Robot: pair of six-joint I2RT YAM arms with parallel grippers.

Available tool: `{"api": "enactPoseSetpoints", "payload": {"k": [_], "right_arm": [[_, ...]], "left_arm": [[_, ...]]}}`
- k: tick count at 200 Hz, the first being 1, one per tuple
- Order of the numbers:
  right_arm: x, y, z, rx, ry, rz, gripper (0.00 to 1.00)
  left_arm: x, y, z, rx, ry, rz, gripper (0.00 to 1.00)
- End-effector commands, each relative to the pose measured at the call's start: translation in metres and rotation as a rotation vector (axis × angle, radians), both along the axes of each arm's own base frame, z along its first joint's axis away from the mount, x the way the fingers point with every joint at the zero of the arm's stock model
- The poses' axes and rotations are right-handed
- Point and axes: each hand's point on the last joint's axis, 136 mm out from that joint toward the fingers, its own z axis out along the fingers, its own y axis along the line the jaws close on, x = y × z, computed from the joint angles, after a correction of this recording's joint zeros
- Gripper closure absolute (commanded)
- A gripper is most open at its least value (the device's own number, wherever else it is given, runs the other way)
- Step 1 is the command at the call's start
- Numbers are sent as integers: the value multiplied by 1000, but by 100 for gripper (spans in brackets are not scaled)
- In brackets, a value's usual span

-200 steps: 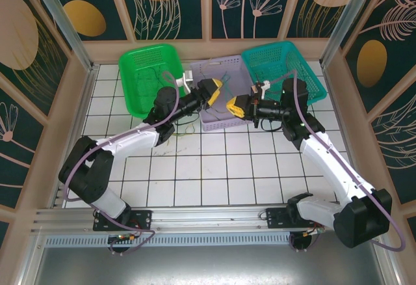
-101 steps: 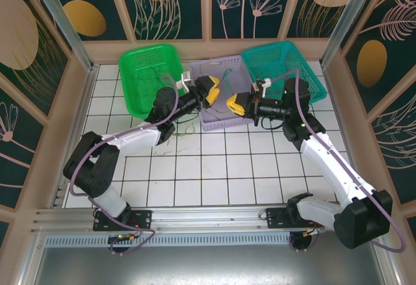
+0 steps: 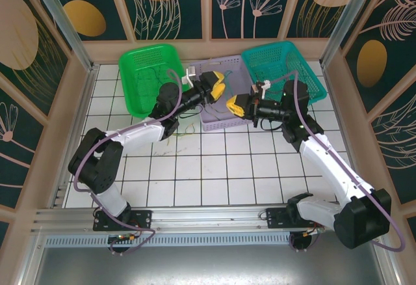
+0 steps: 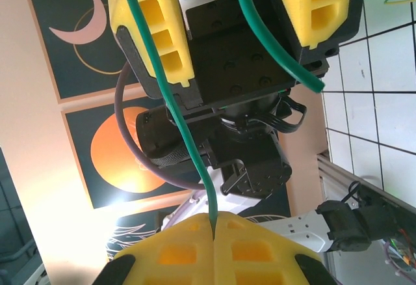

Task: Untangle the cables

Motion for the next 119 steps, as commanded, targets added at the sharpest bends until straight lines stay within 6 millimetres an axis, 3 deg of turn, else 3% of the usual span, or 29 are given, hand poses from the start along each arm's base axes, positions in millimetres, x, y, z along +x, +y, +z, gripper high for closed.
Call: {"api": "enactPoseSetpoints", "payload": {"k": [1, 25, 49, 86, 98, 119], "right_arm": [[3, 3, 11, 31, -51, -6, 100], [3, 6, 14, 36, -53, -2, 100], [1, 9, 13, 37, -50, 6, 100], [-3, 12, 6, 31, -36, 11, 100], [-2, 12, 3, 29, -31, 8, 100], [-1, 12, 8, 32, -39, 6, 100]], "left_arm": [[-6, -6, 20, -38, -52, -34, 51], [-1, -10, 5, -24, -28, -32, 56], [1, -10, 6, -29, -31, -29, 62], [4, -12, 13, -53, -50, -26, 64], [5, -12, 14, -53, -60, -27, 71], [5, -14, 6, 3, -68, -24, 99]]}}
